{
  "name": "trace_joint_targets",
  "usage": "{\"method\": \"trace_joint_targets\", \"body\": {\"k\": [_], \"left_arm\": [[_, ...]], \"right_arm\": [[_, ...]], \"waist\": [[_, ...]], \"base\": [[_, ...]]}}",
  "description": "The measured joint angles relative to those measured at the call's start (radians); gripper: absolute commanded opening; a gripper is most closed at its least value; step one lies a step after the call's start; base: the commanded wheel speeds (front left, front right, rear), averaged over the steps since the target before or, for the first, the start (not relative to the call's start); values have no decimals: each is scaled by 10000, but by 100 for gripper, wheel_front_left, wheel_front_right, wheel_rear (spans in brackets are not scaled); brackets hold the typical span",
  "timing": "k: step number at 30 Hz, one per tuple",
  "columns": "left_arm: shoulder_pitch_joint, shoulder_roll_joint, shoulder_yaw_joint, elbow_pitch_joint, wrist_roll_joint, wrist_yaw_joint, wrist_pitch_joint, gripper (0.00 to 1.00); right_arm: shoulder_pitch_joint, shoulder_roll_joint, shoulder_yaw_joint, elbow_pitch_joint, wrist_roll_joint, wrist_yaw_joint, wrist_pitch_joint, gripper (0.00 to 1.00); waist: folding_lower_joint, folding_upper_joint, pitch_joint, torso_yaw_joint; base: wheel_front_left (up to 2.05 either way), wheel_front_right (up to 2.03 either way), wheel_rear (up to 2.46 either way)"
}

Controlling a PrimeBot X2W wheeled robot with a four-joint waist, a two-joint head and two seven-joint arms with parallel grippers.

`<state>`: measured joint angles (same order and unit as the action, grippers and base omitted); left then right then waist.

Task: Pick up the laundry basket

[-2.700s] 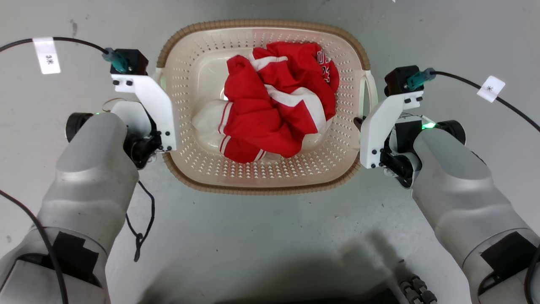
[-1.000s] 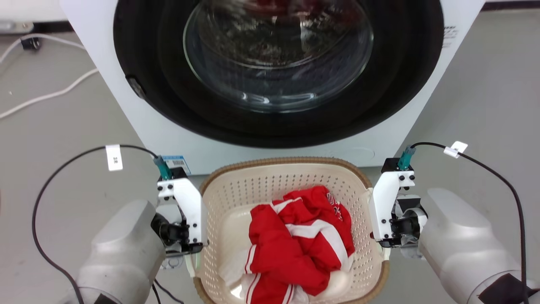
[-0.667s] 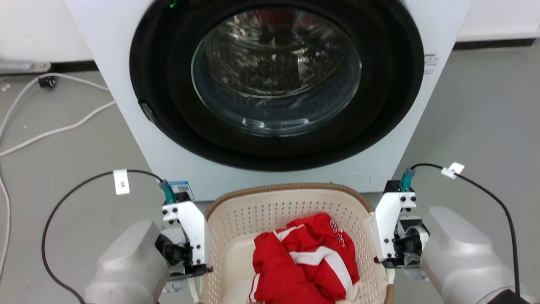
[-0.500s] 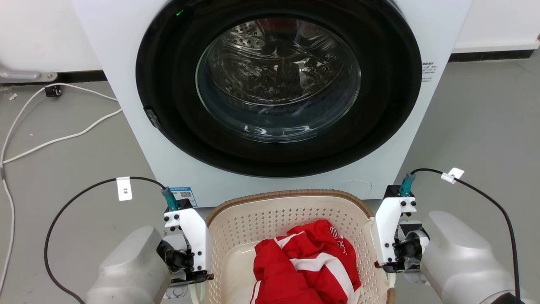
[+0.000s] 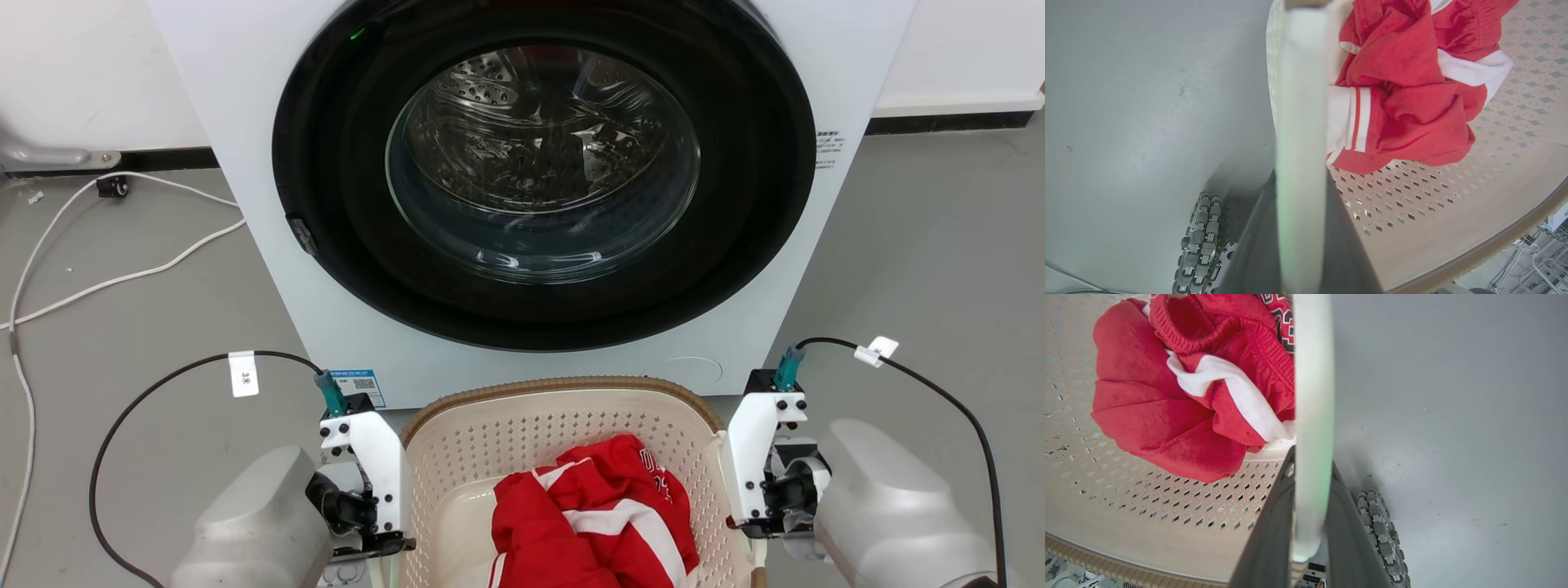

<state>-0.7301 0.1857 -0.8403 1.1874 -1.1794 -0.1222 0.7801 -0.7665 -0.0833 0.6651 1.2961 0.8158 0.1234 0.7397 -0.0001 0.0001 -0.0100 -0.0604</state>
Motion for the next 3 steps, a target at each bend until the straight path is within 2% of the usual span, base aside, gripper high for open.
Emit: {"method": "trace_joint_targets", "body": {"k": [3], "left_arm": [[2,4,-36,0,-46,0,-6,0]], "right_arm": [[27,4,-56,0,-61,0,-10,0]], "waist": [[1,0,7,-1]], "base": [[0,0,0]]}}
